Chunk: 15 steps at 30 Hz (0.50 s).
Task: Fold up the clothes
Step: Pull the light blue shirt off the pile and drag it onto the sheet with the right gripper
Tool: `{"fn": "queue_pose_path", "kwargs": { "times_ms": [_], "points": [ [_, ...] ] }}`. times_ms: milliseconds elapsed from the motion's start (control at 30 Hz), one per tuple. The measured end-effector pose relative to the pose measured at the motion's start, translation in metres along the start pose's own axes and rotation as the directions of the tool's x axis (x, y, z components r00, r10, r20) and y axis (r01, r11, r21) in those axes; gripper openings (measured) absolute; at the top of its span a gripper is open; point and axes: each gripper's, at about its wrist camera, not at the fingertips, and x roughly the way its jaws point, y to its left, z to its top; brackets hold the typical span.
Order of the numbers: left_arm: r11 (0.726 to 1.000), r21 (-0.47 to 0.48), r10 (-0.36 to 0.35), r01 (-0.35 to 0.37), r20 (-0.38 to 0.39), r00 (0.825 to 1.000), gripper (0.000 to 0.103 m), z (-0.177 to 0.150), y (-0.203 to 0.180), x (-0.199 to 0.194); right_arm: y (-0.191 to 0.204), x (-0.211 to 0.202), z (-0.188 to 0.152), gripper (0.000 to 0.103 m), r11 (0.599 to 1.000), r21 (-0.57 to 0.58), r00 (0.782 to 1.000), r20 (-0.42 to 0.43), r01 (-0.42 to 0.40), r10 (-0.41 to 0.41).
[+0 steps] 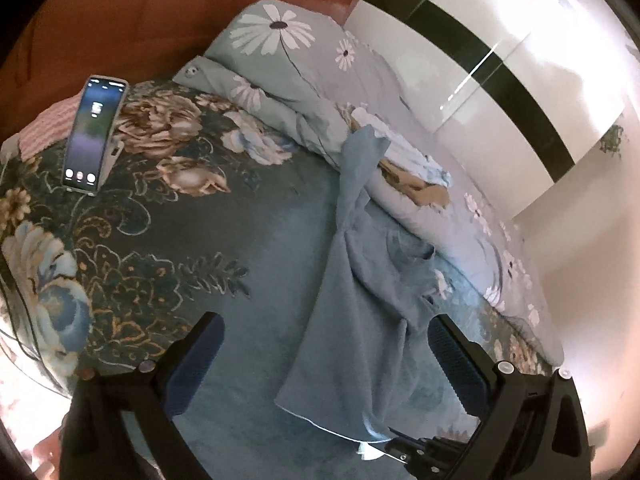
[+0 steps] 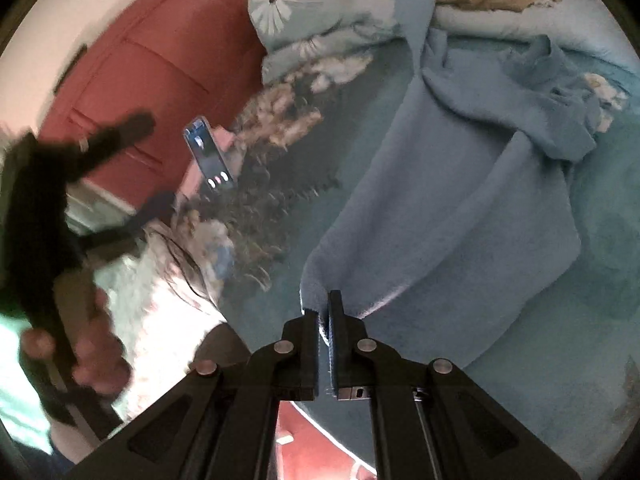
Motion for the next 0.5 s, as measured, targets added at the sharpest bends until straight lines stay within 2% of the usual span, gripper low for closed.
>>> {"fn": "queue_pose_path", "kwargs": {
  "times_ms": [200, 267, 333, 500],
  "points": [
    [1.0, 0.015, 0.026, -0.024, -0.078, 0.997, 0.103, -0.002, -0.003, 0.04, -0.023, -0.019, 0.003, 0.008, 0.996, -0.033, 0.997, 0.001, 0.082, -0.082],
    [1.0, 0.012, 0.03, -0.029, -0.101, 0.994, 0.103, -0.004, -0.002, 0.053, -0.033, -0.027, 0.006, 0.016, 0.995, -0.027, 0.996, 0.01, 0.094, -0.094],
    [0.999, 0.009, 0.037, -0.036, -0.131, 0.991, 0.103, -0.005, 0.0, 0.066, -0.044, -0.036, 0.014, 0.032, 0.993, -0.019, 0.993, 0.029, 0.116, -0.115],
    [0.999, 0.005, 0.052, -0.052, -0.163, 0.985, 0.103, -0.007, 0.007, 0.087, -0.064, -0.05, 0.048, 0.033, 0.988, -0.042, 0.987, 0.074, 0.148, -0.144]
  ]
}}
